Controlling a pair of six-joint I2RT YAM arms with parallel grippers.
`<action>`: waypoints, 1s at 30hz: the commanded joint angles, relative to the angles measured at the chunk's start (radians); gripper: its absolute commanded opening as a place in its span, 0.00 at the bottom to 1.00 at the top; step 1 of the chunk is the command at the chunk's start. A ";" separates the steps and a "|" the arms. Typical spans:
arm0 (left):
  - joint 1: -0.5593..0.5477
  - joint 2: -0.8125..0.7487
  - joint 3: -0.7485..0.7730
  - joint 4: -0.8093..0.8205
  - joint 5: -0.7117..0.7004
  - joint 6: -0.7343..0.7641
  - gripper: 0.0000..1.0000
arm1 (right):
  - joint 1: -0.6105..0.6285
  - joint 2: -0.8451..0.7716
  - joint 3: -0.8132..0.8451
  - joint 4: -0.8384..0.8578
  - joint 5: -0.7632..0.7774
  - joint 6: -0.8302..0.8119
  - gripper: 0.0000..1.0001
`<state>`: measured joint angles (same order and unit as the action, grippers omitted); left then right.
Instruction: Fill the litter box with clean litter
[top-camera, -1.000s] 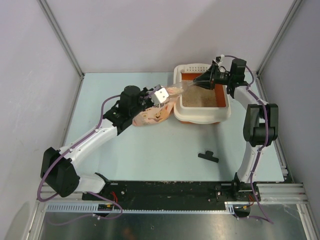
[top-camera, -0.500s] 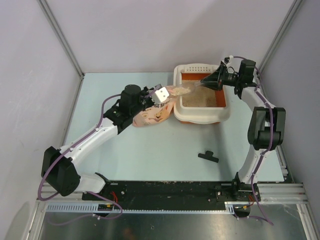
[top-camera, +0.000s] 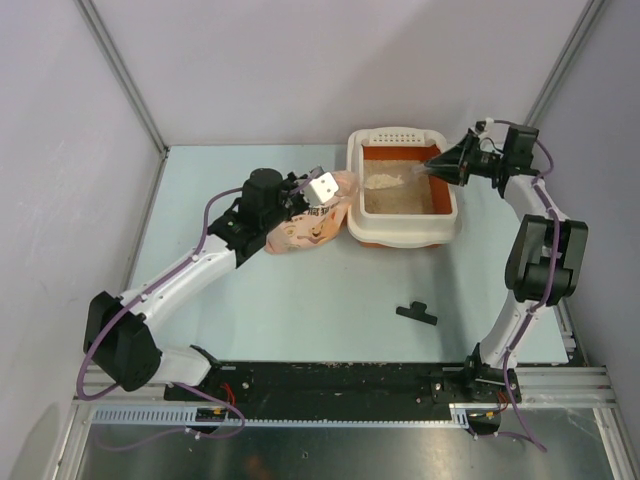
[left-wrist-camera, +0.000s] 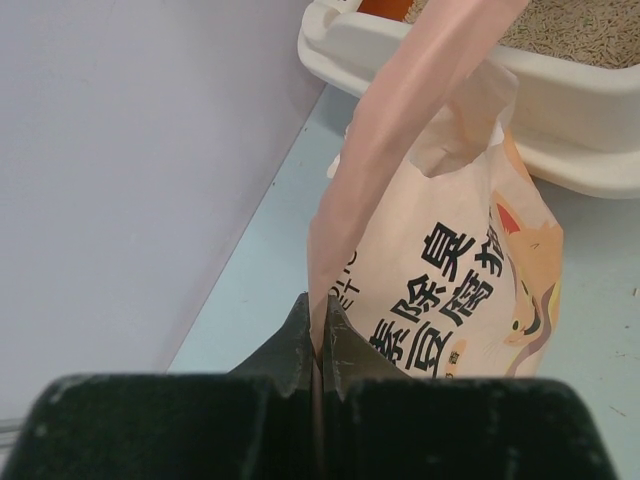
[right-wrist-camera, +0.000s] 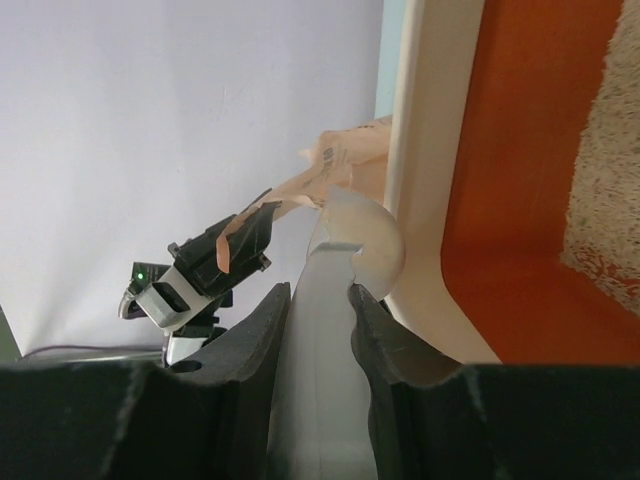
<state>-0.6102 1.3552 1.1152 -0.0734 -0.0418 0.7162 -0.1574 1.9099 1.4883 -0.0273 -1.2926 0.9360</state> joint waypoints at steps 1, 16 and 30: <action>-0.008 -0.011 0.074 0.150 0.058 -0.014 0.00 | -0.060 -0.068 0.056 -0.055 -0.031 -0.055 0.00; -0.007 0.005 0.071 0.164 0.089 -0.054 0.00 | -0.272 -0.186 0.090 -0.365 0.168 -0.419 0.00; 0.017 0.047 0.075 0.201 0.161 -0.031 0.00 | -0.343 -0.363 0.079 -0.562 0.334 -0.600 0.00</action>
<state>-0.5865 1.4071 1.1336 -0.0303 0.0235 0.6857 -0.4740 1.6173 1.5379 -0.5262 -0.9836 0.3920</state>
